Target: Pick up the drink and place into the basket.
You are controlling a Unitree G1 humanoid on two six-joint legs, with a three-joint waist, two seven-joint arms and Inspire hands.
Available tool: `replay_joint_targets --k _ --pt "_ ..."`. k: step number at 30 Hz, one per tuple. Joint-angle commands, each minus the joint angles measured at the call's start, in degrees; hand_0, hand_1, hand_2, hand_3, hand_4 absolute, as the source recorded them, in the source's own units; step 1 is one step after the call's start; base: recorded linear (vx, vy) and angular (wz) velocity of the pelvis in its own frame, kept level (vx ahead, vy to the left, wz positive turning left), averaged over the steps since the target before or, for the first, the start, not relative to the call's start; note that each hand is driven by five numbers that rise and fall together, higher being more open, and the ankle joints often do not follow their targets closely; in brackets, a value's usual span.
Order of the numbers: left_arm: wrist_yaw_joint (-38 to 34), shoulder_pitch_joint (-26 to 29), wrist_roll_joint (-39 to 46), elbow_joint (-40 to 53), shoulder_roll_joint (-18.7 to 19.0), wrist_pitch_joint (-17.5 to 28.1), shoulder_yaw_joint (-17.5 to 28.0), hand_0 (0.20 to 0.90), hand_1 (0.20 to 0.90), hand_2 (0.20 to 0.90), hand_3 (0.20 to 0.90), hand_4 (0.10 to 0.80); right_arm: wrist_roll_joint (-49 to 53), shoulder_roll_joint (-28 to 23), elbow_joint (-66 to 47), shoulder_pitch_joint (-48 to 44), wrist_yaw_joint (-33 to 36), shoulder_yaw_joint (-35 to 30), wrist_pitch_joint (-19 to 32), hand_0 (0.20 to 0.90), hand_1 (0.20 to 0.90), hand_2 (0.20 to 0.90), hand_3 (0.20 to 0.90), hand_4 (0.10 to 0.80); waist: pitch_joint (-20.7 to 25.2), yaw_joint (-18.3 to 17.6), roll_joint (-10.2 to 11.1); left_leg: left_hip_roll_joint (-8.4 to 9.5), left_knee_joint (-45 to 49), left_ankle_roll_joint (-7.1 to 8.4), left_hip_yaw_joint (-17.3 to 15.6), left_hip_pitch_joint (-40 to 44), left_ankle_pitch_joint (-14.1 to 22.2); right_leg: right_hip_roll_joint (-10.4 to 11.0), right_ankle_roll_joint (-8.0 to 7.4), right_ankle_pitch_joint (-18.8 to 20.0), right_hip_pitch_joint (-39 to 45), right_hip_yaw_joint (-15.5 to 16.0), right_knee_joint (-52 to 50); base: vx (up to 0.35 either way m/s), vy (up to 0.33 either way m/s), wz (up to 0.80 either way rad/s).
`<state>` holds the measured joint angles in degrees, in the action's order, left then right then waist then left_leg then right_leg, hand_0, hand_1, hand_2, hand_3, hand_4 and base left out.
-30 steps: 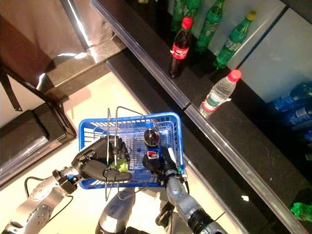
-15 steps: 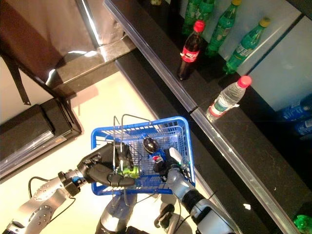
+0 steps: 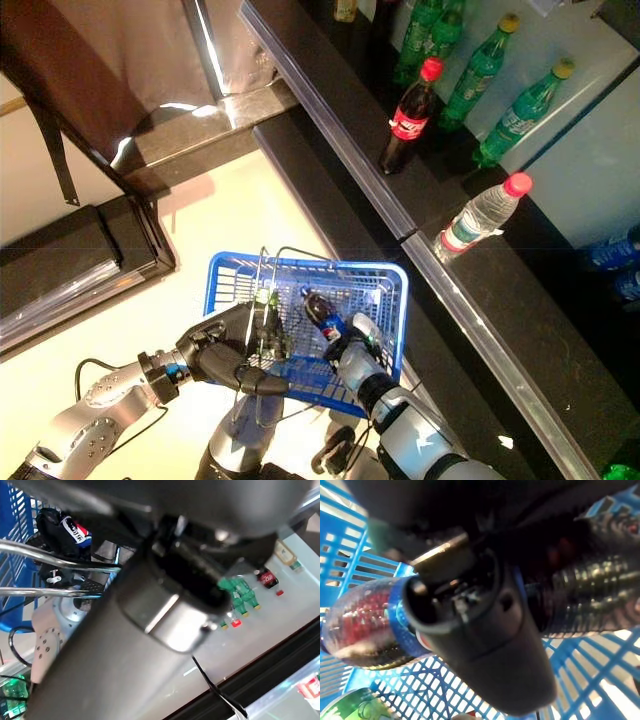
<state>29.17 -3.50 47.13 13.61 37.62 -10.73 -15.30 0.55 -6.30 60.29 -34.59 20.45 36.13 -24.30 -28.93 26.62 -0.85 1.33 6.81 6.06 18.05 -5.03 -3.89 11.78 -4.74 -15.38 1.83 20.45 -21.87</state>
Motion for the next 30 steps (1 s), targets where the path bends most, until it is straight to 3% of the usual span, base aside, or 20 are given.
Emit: replay_joint_targets --k 1,4,10,14,22,30 --pt "4.19 7.45 8.99 22.19 -5.97 11.85 4.74 0.3 0.3 0.3 0.2 0.1 2.58 -2.41 3.01 1.85 5.28 0.88 0.92 0.9 0.9 0.9 0.9 0.8 7.27 -0.46 -1.04 2.05 6.79 -3.75 0.86 -3.16 3.12 -2.85 3.53 9.7 1.43 0.43 6.62 0.032 -0.005 0.03" --pt "2.71 6.22 8.7 21.67 -5.43 11.66 5.66 0.3 0.3 0.3 0.2 0.1 4.95 -3.49 -2.18 3.28 6.26 0.59 4.88 0.9 0.9 0.9 0.9 0.8 6.9 -1.01 -0.58 1.92 6.59 -3.72 0.88 -2.82 3.17 -3.02 3.35 9.78 1.38 0.18 6.59 0.021 -0.009 0.01" --pt "2.26 2.87 8.28 19.88 -5.0 12.85 8.9 0.3 0.3 0.3 0.2 0.1 7.11 -8.39 -24.78 9.33 9.69 0.45 2.02 0.9 0.9 0.9 0.9 0.8 6.44 -3.21 0.55 1.31 5.79 -3.71 0.03 -2.34 3.1 -3.54 3.28 9.86 1.04 -0.78 6.91 -0.012 0.003 -0.01" --pt "1.99 -0.84 6.63 18.57 -5.37 15.06 11.69 0.3 0.3 0.3 0.2 0.1 3.68 -12.03 -40.48 17.0 7.58 -2.77 2.2 0.9 0.9 0.9 0.9 0.8 6.75 -5.48 1.28 0.93 4.86 -4.06 -1.05 -1.82 3.07 -3.75 2.91 10.06 0.64 -1.83 7.54 -0.05 0.03 -0.07" --pt "-5.89 0.31 2.15 11.8 -7.24 17.93 11.89 0.3 0.3 0.3 0.2 0.1 4.19 -19.89 -63.22 26.87 0.48 -8.3 6.77 0.9 0.9 0.9 0.9 0.8 8.85 -11.64 2.94 -0.42 3.53 -4.53 -4.8 -0.01 3.3 -4.52 2.19 10.56 0.33 -5.76 8.64 -0.014 0.045 -0.25" --pt "-11.2 -4.2 -2.38 5.1 -8.37 21.48 12.57 0.3 0.3 0.3 0.2 0.1 17.12 -24.93 -76.71 35.57 -12.15 -15.22 16.52 0.9 0.9 0.9 0.9 0.8 11.08 -16.01 4.26 -1.29 1.9 -4.96 -8.11 1.73 3.43 -5.35 1.66 11.56 0.5 -9.43 11.03 -0.024 0.019 -0.29"
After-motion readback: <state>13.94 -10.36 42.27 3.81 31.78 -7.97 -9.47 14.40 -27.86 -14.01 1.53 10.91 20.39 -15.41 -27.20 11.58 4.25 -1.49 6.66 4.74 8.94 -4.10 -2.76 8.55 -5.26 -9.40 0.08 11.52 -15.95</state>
